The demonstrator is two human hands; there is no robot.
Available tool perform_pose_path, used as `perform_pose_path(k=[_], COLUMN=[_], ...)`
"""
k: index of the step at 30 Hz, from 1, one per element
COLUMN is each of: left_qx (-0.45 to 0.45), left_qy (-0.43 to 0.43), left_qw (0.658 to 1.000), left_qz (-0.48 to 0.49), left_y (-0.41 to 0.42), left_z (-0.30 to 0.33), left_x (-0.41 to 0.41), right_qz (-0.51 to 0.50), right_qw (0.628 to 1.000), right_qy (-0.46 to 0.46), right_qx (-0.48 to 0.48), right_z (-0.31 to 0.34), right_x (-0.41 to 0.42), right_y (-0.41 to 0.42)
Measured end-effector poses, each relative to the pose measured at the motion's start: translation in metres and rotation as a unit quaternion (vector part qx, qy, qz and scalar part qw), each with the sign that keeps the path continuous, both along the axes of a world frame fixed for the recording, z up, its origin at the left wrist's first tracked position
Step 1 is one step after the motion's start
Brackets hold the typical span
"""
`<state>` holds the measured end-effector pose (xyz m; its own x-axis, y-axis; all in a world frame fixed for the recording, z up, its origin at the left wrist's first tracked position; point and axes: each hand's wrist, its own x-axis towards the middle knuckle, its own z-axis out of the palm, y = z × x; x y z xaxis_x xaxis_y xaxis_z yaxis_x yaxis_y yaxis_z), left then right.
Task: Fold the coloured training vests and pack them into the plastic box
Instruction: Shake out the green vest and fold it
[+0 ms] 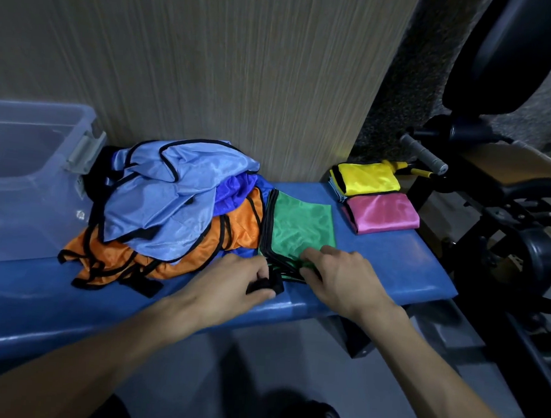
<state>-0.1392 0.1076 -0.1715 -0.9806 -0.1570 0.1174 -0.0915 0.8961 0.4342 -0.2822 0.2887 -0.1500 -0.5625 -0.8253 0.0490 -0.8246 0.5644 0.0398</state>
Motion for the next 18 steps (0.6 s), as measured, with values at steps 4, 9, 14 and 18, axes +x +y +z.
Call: perform_pose_path(k=[4, 9, 14, 18], left_qx=[-0.055, -0.212, -0.235, -0.207], left_qy=[-0.009, -0.004, 0.049, 0.09], left_qw=[0.998, 0.977, 0.971, 0.974], left_qz=[0.002, 0.017, -0.004, -0.028], left_y=[0.021, 0.048, 0.05, 0.039], left_z=[0.002, -0.003, -0.018, -0.019], left_x=[0.004, 0.001, 0.001, 0.001], right_qz=[0.019, 0.026, 0.032, 0.043], right_qw=[0.999, 0.998, 0.996, 0.993], right_qy=[-0.014, -0.018, -0.009, 0.0], right_qx=[0.033, 0.063, 0.085, 0.107], right_z=[0.01, 0.01, 0.009, 0.011], right_x=[0.012, 0.016, 0.019, 0.021], right_y=[0.005, 0.003, 0.003, 0.0])
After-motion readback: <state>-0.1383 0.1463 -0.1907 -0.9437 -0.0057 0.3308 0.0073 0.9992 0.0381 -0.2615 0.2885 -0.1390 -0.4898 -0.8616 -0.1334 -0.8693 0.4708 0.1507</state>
